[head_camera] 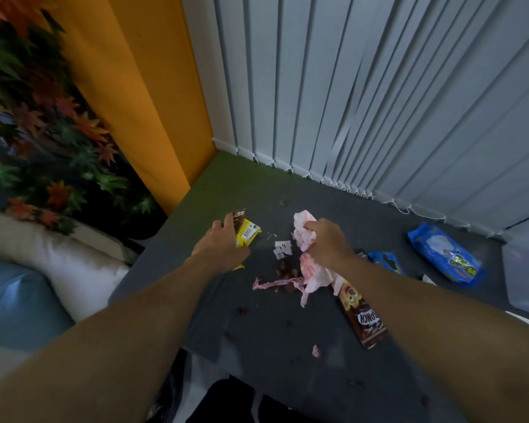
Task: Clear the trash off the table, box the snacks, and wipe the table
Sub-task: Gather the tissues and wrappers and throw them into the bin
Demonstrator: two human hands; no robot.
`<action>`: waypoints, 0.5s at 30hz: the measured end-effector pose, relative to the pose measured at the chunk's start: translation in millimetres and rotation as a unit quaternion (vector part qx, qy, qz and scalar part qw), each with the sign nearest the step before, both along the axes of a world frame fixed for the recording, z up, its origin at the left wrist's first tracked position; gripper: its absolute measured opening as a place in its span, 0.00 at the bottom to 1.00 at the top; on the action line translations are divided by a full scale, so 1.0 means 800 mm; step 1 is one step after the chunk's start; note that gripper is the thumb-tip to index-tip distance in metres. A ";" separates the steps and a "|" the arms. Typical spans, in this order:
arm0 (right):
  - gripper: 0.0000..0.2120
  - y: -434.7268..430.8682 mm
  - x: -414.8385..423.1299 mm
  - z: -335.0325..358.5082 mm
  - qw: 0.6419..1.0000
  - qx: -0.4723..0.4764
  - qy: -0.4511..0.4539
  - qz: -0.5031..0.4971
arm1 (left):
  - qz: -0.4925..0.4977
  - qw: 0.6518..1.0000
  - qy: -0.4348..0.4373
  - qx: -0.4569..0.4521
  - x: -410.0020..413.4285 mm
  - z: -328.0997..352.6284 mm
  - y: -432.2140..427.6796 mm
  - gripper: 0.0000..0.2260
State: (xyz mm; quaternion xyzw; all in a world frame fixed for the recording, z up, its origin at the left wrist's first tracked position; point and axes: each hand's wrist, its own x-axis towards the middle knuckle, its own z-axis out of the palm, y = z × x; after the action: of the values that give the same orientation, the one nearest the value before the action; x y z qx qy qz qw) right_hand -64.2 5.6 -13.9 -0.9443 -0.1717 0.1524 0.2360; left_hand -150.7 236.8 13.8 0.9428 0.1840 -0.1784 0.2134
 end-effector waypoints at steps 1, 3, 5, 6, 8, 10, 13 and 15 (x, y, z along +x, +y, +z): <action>0.24 0.002 -0.002 -0.004 1.000 -0.013 0.007 0.004 | 0.007 1.000 0.004 -0.001 -0.002 -0.003 0.002 0.43; 0.23 0.005 -0.003 -0.012 0.999 -0.037 0.024 0.025 | 0.015 1.000 0.008 -0.003 -0.006 -0.010 0.006 0.43; 0.19 0.008 -0.005 -0.016 0.997 -0.053 0.037 0.038 | 0.021 1.000 0.010 -0.006 -0.009 -0.015 0.009 0.44; 0.18 0.009 -0.005 -0.017 0.997 -0.059 0.038 0.037 | 0.024 1.000 0.012 -0.009 -0.010 -0.017 0.010 0.44; 0.18 0.009 -0.005 -0.021 0.996 -0.074 0.041 0.030 | 0.028 0.999 0.017 -0.013 -0.012 -0.023 0.010 0.43; 0.22 0.008 -0.004 -0.025 0.995 -0.082 0.048 0.017 | 0.031 0.999 0.022 -0.015 -0.015 -0.029 0.010 0.43; 0.20 0.007 -0.001 -0.029 0.995 -0.081 0.061 0.027 | 0.037 0.999 0.033 -0.017 -0.018 -0.036 0.009 0.43; 0.22 0.006 0.002 -0.030 0.995 -0.077 0.062 0.020 | 0.038 0.999 0.035 -0.015 -0.018 -0.038 0.009 0.43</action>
State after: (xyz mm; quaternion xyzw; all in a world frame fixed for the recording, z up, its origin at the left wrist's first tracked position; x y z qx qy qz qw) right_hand -62.7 10.6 -38.0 -0.9448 -0.1631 0.2281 0.1697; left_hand -164.7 243.8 -16.4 0.9248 0.2245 -0.2063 0.2278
